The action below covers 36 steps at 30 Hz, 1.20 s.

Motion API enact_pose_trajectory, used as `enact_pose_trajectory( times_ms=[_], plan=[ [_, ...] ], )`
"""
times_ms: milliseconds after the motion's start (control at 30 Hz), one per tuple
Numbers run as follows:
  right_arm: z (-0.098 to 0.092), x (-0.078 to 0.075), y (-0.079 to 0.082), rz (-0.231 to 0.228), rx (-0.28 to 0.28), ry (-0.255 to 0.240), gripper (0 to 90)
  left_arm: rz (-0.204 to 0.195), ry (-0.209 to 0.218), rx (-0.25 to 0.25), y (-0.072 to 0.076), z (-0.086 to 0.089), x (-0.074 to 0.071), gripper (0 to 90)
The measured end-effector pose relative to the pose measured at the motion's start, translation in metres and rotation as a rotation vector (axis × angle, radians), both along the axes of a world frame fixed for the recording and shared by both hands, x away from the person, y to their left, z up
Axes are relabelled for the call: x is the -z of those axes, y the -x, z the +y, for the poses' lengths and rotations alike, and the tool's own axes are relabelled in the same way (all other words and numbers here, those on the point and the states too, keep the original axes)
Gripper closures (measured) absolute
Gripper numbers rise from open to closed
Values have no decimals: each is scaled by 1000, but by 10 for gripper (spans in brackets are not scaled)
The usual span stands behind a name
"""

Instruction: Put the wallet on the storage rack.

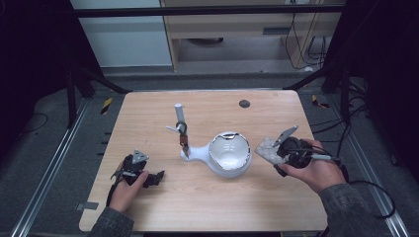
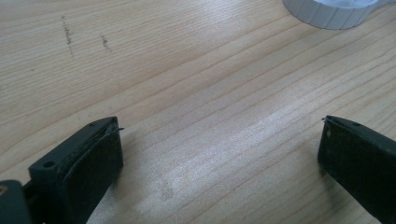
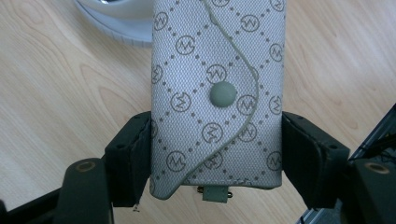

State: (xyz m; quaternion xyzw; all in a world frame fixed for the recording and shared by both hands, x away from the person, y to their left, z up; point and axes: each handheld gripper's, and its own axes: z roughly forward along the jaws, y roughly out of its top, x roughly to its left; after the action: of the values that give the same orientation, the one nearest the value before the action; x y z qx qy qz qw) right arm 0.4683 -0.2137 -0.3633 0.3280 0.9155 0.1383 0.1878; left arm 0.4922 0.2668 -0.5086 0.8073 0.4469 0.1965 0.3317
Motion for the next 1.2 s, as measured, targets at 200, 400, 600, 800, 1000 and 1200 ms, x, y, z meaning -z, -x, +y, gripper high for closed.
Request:
enact_pose_trajectory(
  times_ms=[200, 400, 600, 800, 1000, 1200],
  plan=[
    [9, -11, 3, -19, -31, 4, 304, 0, 0, 0, 0, 0, 0, 0],
    [17, -20, 5, -32, -56, 20, 305, 1, -1, 0, 0, 0, 0, 0],
    [23, -26, 6, -44, -73, 35, 304, 0, 0, 0, 0, 0, 0, 0],
    [28, -28, 7, -46, -90, 46, 304, 0, 0, 0, 0, 0, 0, 0],
    [31, -29, 7, -46, -98, 48, 304, 0, 1, 0, 0, 0, 0, 0],
    [34, -30, 8, -48, -107, 52, 304, 1, -1, -1, 0, 0, 0, 0]
  ],
)
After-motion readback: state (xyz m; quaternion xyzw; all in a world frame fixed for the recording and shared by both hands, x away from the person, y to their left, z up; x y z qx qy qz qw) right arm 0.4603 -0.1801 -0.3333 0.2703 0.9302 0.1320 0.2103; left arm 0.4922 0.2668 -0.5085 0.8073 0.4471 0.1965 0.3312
